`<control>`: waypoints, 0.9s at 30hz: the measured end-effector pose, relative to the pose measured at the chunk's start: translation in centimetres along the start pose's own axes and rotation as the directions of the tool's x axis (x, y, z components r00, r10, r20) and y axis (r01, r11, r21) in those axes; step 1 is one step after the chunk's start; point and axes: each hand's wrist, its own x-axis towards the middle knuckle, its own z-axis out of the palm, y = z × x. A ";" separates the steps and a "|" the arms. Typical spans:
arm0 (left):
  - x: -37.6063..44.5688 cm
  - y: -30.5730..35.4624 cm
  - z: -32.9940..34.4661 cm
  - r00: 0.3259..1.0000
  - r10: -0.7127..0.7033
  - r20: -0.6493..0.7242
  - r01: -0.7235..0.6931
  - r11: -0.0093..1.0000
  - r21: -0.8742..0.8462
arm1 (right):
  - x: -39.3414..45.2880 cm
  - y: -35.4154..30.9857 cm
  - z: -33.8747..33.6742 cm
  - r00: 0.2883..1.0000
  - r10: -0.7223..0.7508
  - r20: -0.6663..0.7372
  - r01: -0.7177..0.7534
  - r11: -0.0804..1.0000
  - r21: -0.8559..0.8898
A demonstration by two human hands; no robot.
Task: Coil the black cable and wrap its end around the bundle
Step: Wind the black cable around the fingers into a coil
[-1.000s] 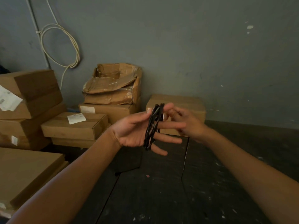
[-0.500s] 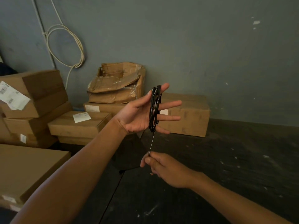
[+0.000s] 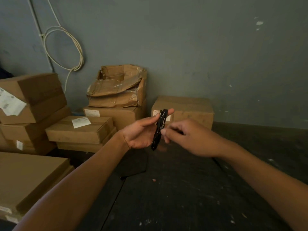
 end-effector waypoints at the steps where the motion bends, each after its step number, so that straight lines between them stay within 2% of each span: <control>1: 0.0 -0.2 0.0 1.000 -0.017 -0.025 0.018 0.999 0.034 | 0.2 0.1 -0.9 1.000 0.004 -0.001 -0.004 0.999 -0.033; 4: 0.0 -0.7 -0.2 0.993 -0.083 -0.088 0.088 0.995 0.052 | 0.7 0.5 -2.8 0.999 0.039 0.008 -0.038 0.991 -0.125; 10: -0.1 -1.6 -0.1 0.985 -0.171 -0.003 0.170 0.981 0.092 | 1.2 0.5 -5.2 0.998 0.065 -0.026 -0.069 0.971 -0.227; 17: -0.5 -1.9 0.3 0.957 -0.282 0.069 0.270 0.951 0.148 | 1.3 0.9 -5.6 0.998 0.021 0.059 -0.005 0.967 -0.256; 22: -1.2 -2.0 0.3 0.933 -0.343 0.107 0.310 0.919 0.246 | 1.7 2.6 -6.2 0.997 -0.043 -0.058 0.023 0.949 -0.316; 27: -1.5 -1.8 1.3 0.914 -0.297 0.278 0.252 0.950 0.185 | 1.5 4.9 -5.9 0.975 -0.115 -0.190 0.054 0.953 -0.298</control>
